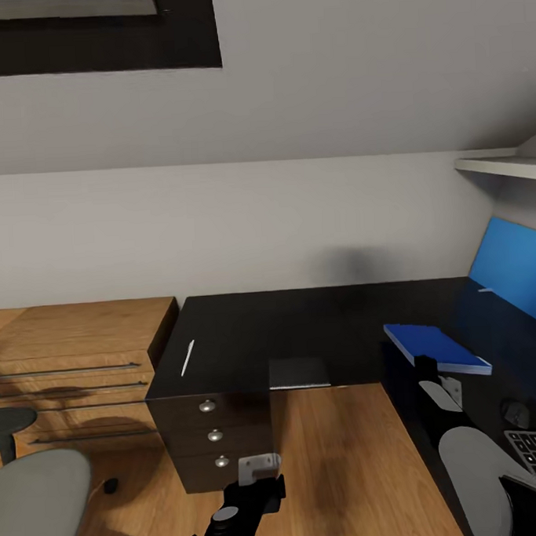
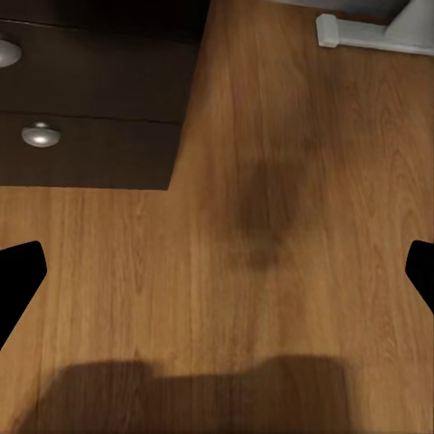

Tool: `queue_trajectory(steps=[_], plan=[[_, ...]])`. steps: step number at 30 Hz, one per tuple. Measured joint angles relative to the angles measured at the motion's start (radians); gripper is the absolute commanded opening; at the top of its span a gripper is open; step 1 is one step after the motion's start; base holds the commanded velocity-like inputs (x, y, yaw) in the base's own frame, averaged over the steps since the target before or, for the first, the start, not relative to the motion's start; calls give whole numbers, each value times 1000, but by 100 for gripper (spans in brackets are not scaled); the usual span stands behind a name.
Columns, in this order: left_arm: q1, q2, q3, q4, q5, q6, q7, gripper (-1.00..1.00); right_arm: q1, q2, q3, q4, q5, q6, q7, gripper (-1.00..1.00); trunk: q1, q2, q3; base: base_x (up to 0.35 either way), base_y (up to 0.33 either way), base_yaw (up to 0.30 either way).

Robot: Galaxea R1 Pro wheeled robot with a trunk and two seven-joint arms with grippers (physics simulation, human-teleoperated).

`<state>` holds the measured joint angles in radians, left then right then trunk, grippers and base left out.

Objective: In the bedroom, organize the workspace by keeping the computer under the desk, ensuring the monitor is on the desk, placing the keyboard on the desk next to the monitor, placing the mouse on the desk next to the keyboard, moving the folder from the swivel chair onto the desk next to the mouse, stacking the notebook on top of the folder with the pen on top of the notebook, and positioning the swivel chair next to the desk.

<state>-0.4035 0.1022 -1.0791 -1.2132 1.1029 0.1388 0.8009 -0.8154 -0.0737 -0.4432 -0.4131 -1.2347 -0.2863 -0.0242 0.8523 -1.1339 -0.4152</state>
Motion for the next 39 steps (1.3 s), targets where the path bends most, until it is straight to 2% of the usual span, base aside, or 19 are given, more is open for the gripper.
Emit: queue_trajectory(steps=[17, 23, 34, 39], plan=[[0, 0, 0, 0, 3, 2, 0, 100, 0, 0, 1, 1, 4, -4, 0, -100, 65, -119, -54, 0, 0, -21], [0, 1, 0, 0, 3, 2, -1, 100, 0, 0, 4, 0, 8, -3, 0, -100, 65, -119, -56, 0, 0, -137], [0, 0, 0, 1, 4, 2, -2, 100, 0, 0, 4, -1, 12, -2, -1, -100, 65, -119, -57, 0, 0, -9], [0, 1, -10, 30, 3, 3, -4, 100, 0, 0, 1, -1, 14, -2, -1, -100, 65, -119, -57, 119, 0, 0]])
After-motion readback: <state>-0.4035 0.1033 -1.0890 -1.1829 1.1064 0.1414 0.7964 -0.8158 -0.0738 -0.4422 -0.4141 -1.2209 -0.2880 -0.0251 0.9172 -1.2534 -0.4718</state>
